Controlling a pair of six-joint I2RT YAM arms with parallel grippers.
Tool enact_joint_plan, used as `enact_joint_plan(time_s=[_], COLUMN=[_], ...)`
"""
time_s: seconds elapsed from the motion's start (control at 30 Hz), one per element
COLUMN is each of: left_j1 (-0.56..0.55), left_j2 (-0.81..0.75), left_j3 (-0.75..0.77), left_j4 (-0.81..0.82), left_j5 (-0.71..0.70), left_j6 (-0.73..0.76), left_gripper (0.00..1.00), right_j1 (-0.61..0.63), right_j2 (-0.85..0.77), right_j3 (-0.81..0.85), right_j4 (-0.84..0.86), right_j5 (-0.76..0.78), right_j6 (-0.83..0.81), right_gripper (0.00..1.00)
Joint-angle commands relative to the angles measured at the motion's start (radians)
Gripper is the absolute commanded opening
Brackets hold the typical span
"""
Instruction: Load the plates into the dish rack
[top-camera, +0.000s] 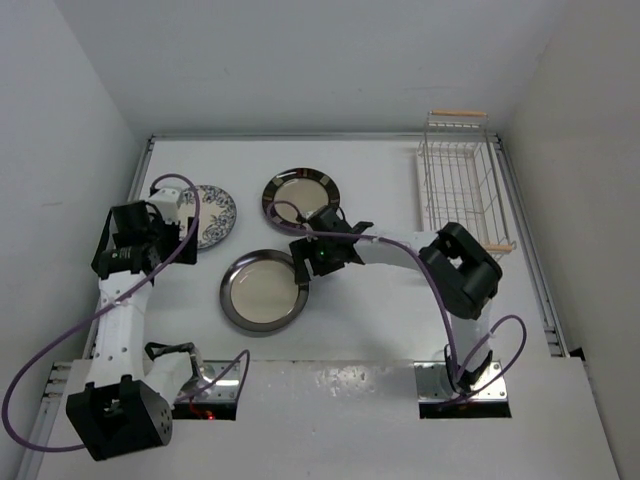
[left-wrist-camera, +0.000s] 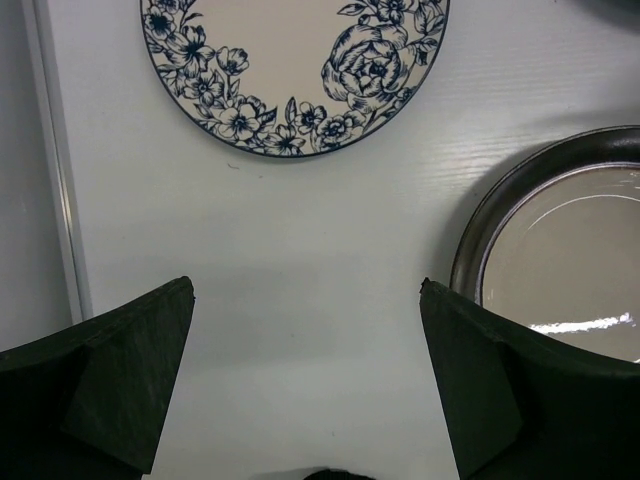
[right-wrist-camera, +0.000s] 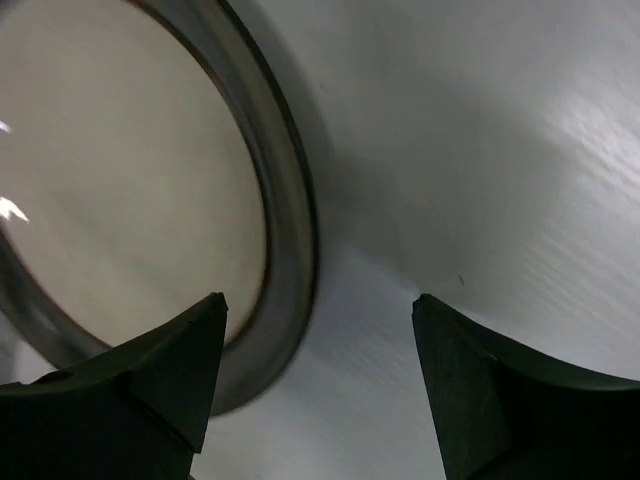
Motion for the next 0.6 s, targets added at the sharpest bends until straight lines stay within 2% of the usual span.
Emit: enact_joint_plan(time_s=[0.0, 0.03, 0.23, 0.27, 0.33, 0.37, 0.43, 0.5, 0.57], left_j1=[0.031, 0.031, -0.019, -0.019, -0.048, -0.048, -0.059, -0.059, -0.059], left_j2=[-0.028, -0.003, 0.061, 0.082, 0.092, 0.106, 0.106, 0.106, 0.106], left_j3=[0.001, 0.001, 0.058, 0.067, 0.081, 0.081, 0.090, 0.090, 0.090], left_j4=[0.032, 0.032, 0.041, 0.041, 0.031, 0.031, 0.031, 0.031, 0.031], left_j5=[0.075, 0.075, 0.075, 0.066, 0.054, 0.053, 0.044, 0.044, 0.044], left_j6=[-0.011, -0.011, -0.002, -0.002, -0.002, -0.002, -0.002, -0.002, -0.002], left_gripper=[0.99, 0.99, 0.99, 0.99, 0.99, 0.99, 0.99, 0.99, 0.99], right_j1=[-0.020, -0.032, -0.021, -0.017, -0.011, -0.011, -0.014, -0.023, -0.034], right_j2=[0.022, 0.064, 0.151, 0.155, 0.171, 0.178, 0.194, 0.180, 0.137], right_j3=[-0.006, -0.015, -0.075, -0.119, -0.139, -0.133, -0.133, -0.142, -0.170], right_j4=[0.186, 0.232, 0.427, 0.509, 0.541, 0.544, 0.542, 0.530, 0.525], right_j5=[-0.145, -0.214, -0.331, -0.339, -0.363, -0.371, -0.391, -0.389, -0.373], right_j6=[0.150, 0.169, 0.304, 0.330, 0.350, 0.350, 0.350, 0.344, 0.330], right_gripper=[0.74, 0.70, 0.57, 0.51, 0.44, 0.33, 0.18, 0.00, 0.00])
